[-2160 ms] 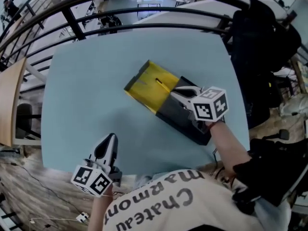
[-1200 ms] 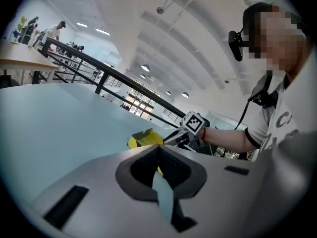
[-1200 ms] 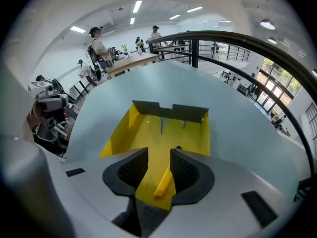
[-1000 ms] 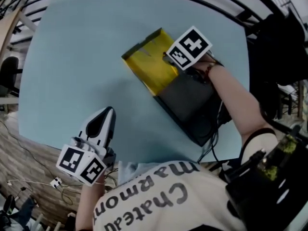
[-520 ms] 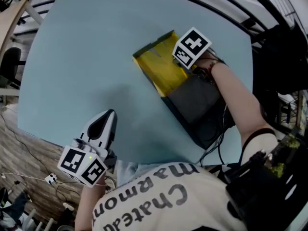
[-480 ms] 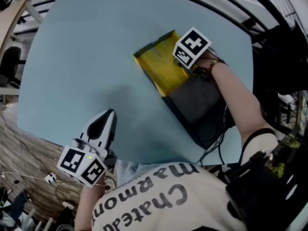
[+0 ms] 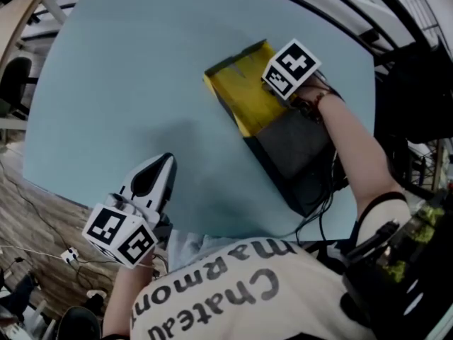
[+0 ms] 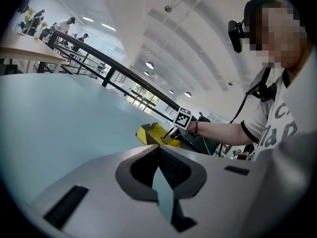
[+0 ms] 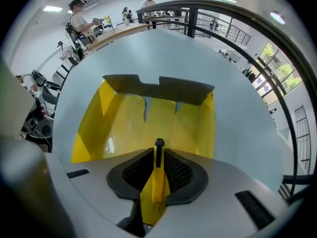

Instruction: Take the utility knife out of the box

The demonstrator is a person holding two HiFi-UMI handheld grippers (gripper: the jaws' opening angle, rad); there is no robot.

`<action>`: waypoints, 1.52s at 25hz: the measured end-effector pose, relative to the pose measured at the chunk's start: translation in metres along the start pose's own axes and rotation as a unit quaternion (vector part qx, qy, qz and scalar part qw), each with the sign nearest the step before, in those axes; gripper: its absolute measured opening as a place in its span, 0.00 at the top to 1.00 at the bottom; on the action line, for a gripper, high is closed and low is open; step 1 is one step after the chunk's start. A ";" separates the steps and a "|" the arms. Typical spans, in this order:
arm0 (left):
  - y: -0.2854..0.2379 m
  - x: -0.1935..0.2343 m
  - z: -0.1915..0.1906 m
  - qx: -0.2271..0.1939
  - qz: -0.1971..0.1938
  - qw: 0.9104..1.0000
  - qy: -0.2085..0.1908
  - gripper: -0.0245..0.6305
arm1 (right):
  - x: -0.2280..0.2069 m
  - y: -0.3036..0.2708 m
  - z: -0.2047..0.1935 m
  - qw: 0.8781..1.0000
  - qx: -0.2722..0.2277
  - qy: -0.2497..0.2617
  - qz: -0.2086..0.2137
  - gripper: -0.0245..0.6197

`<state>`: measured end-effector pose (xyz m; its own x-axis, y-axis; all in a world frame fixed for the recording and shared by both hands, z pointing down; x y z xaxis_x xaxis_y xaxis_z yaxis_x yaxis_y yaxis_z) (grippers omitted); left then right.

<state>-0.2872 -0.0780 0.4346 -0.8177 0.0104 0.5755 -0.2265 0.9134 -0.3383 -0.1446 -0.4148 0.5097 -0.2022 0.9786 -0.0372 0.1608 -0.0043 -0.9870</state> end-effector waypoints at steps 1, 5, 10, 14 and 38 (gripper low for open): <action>0.000 0.000 0.001 0.001 -0.002 1.000 -0.003 0.96 | 0.000 0.000 -0.001 1.000 -0.001 0.002 -0.003 0.83; 0.008 -0.001 0.005 -0.005 -0.001 1.000 -0.012 0.96 | 0.005 0.008 0.000 0.999 -0.031 0.006 -0.011 0.83; 0.024 -0.005 0.011 -0.008 -0.005 1.000 -0.022 0.96 | 0.028 0.036 0.008 0.994 -0.105 0.027 -0.027 0.83; 0.032 -0.012 0.013 -0.013 -0.013 0.999 -0.032 0.96 | 0.042 0.050 0.011 0.987 -0.153 0.024 -0.040 0.83; 0.089 -0.064 0.067 -0.076 -0.113 0.985 -0.108 0.96 | 0.123 0.153 -0.058 0.831 -0.520 -0.179 -0.083 0.83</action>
<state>-0.2906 -0.0246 0.3178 -0.8526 -0.2724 0.4460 -0.3478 0.9328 -0.0950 -0.0893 -0.2836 0.3636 -0.5496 0.8234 -0.1415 0.8122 0.4868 -0.3215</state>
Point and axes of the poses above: the fingertips, and each gripper's own axes: y backward along the fingers, x to its left, z out of its top, the point moved 8 cm from there along y, backward along the fingers, and after that the axes turned 1 degree about y, right-handed, at the moved point
